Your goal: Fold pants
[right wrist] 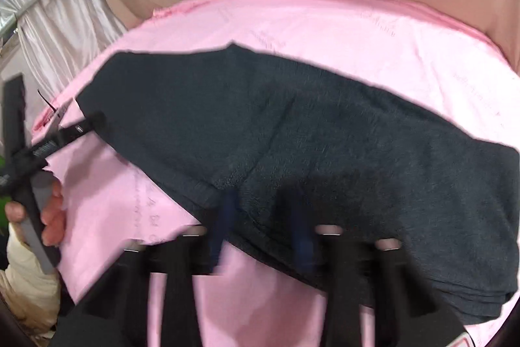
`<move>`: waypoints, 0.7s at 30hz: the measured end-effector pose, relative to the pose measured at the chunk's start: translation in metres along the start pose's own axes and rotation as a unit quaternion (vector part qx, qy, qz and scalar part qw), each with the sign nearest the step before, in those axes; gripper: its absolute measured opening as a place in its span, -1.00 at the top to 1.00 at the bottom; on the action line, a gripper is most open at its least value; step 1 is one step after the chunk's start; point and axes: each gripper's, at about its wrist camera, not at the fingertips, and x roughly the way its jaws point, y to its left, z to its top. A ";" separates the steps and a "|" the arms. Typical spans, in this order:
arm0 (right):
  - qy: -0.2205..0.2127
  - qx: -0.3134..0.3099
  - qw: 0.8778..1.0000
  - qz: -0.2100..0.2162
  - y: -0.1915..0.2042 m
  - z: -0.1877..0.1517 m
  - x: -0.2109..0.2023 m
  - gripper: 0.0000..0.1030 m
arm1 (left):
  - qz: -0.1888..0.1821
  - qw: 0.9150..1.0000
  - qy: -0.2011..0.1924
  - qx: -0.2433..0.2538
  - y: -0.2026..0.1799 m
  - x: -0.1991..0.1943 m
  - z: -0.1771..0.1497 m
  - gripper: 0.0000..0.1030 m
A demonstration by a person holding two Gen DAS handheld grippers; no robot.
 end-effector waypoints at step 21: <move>-0.047 -0.018 0.999 0.006 0.029 0.039 -0.013 0.89 | -0.043 0.999 0.010 -0.011 -0.001 -0.011 0.028 -0.91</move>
